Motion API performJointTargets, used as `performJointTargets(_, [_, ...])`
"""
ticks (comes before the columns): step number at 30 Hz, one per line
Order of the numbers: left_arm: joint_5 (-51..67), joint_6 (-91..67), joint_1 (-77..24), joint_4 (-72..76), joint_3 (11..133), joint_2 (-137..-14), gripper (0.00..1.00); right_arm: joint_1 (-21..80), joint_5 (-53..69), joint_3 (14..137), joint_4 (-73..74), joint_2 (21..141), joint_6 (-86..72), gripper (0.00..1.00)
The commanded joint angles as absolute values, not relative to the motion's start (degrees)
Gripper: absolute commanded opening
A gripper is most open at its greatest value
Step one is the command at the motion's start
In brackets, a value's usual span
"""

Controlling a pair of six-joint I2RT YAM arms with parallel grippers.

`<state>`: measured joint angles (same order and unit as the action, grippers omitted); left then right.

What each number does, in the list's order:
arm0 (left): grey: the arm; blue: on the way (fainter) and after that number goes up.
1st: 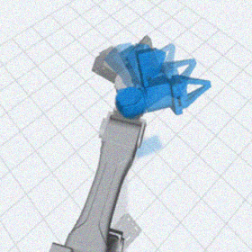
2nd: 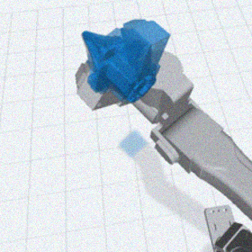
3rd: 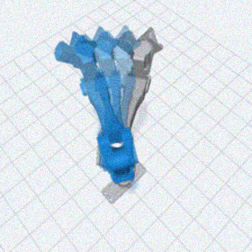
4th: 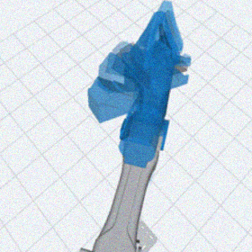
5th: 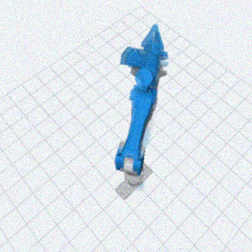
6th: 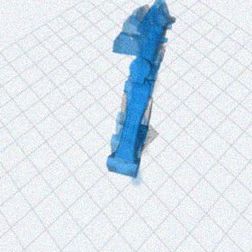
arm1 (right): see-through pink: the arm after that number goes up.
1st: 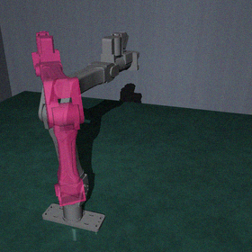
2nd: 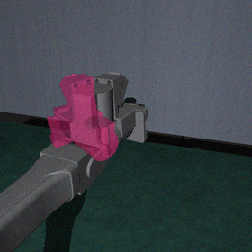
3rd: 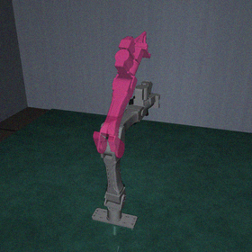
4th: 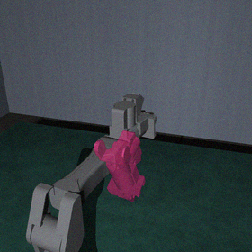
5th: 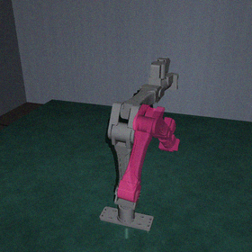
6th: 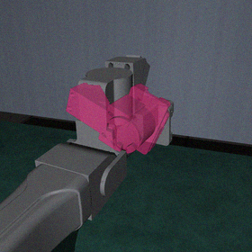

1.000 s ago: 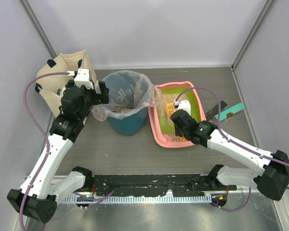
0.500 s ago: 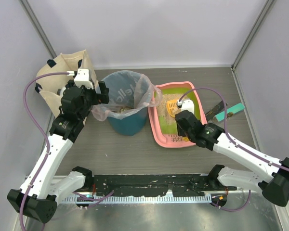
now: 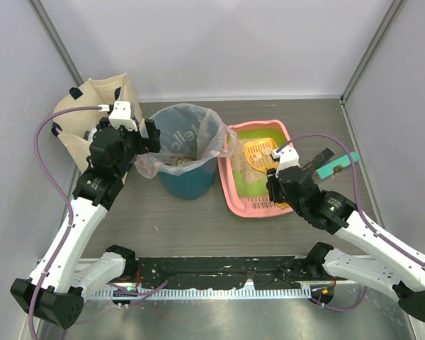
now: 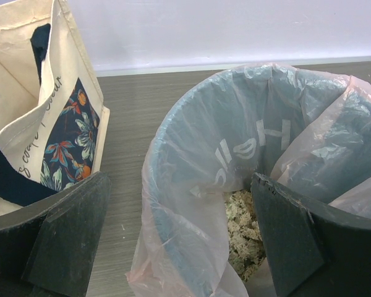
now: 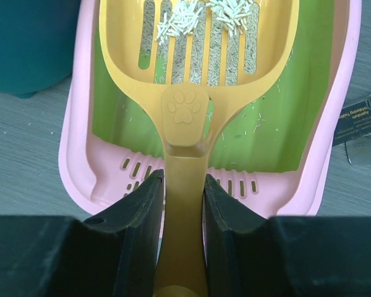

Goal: Clean the litter box

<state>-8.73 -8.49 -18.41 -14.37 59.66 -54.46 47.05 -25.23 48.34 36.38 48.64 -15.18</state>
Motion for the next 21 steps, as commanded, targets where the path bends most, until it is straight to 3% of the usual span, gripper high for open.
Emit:
performJointTargets(1, [-8.5,-8.4,-18.7,-11.0,59.6,-53.0,1.00,47.2,-23.4,50.8,34.9,45.5,-13.3,0.01])
performJointTargets(6, [-8.9,-8.2,-18.7,-11.1,59.6,-53.1,1.00,47.2,-22.3,50.2,34.0,45.0,-13.3,0.01])
performJointTargets(9, [-8.9,-8.2,-18.7,-11.1,59.5,-53.0,1.00,47.2,-30.2,49.0,32.9,44.7,-18.9,0.01])
performJointTargets(12, [-9.0,-8.2,-18.7,-10.9,59.5,-52.9,1.00,47.1,-22.4,44.2,29.6,45.4,-19.1,0.01])
performJointTargets(16, [-9.0,-8.2,-18.6,-10.9,59.4,-53.0,1.00,47.1,-30.2,45.1,35.4,53.2,-25.2,0.01])
performJointTargets(19, [-8.9,-8.2,-18.6,-10.9,59.3,-53.0,1.00,46.8,-23.7,42.5,28.4,50.1,-23.6,0.01])
performJointTargets(21, [-9.1,-8.1,-18.6,-10.9,59.3,-53.0,1.00,46.8,-26.3,45.1,32.6,52.5,-26.2,0.01])
